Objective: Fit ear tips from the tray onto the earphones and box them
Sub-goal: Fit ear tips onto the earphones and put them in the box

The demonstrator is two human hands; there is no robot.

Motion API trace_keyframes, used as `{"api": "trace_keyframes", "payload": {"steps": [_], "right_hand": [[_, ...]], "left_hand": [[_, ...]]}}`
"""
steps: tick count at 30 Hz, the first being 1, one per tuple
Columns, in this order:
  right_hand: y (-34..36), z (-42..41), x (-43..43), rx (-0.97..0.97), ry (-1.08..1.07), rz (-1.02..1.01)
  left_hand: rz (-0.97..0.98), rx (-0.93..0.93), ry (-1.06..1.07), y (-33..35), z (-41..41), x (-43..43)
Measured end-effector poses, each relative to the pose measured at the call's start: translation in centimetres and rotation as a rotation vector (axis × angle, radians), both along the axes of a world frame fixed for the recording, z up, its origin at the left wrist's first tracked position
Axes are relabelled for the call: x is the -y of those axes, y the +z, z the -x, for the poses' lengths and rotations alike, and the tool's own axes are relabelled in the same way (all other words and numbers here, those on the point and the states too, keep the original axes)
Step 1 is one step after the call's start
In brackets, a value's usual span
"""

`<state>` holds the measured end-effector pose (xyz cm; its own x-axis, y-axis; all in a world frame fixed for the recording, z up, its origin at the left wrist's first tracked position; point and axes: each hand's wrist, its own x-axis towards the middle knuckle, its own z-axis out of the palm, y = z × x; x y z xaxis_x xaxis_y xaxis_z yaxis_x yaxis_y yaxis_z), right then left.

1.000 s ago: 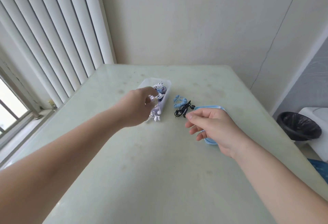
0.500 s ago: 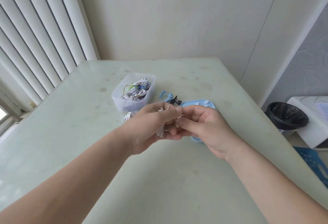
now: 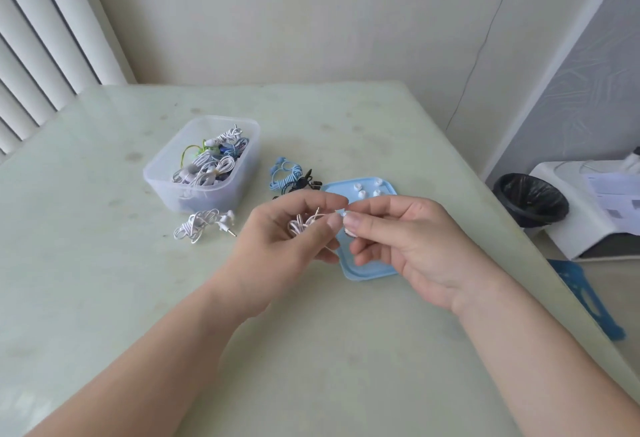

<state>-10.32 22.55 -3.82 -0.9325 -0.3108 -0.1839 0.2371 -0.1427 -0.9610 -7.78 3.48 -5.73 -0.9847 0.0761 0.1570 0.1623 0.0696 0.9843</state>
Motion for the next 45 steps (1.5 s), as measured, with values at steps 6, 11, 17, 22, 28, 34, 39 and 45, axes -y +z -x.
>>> {"api": "trace_keyframes", "payload": {"steps": [6, 11, 17, 22, 28, 34, 39, 45], "right_hand": [[0.3, -0.6, 0.0, 0.071, 0.075, -0.047], [0.3, -1.4, -0.1, 0.049, 0.036, -0.024], [0.1, -1.6, 0.3, 0.086, 0.031, 0.011], [0.1, -1.7, 0.1, 0.102, 0.038, 0.09], [0.2, -1.8, 0.4, -0.033, -0.028, -0.066], [-0.2, -2.0, 0.8, -0.057, -0.049, -0.136], [0.3, -1.9, 0.6, -0.062, -0.102, -0.163], [-1.0, 0.1, -1.6, -0.332, -0.444, -0.503]], "left_hand": [[0.242, -0.193, -0.034, -1.4, -1.1, 0.7], [0.217, -0.206, 0.031, -1.1, -1.9, 0.3], [0.15, -0.151, 0.068, -1.0, -2.5, -0.2], [-0.018, -0.007, 0.185, -0.7, -2.2, -0.4], [-0.141, 0.07, 0.137, -0.4, -1.9, -0.5], [-0.195, 0.117, 0.039, -0.8, -2.2, -0.8], [-0.256, 0.143, 0.091, -1.0, -1.9, -0.9], [-0.44, 0.287, 0.106, -0.8, -1.3, -0.4]]}}
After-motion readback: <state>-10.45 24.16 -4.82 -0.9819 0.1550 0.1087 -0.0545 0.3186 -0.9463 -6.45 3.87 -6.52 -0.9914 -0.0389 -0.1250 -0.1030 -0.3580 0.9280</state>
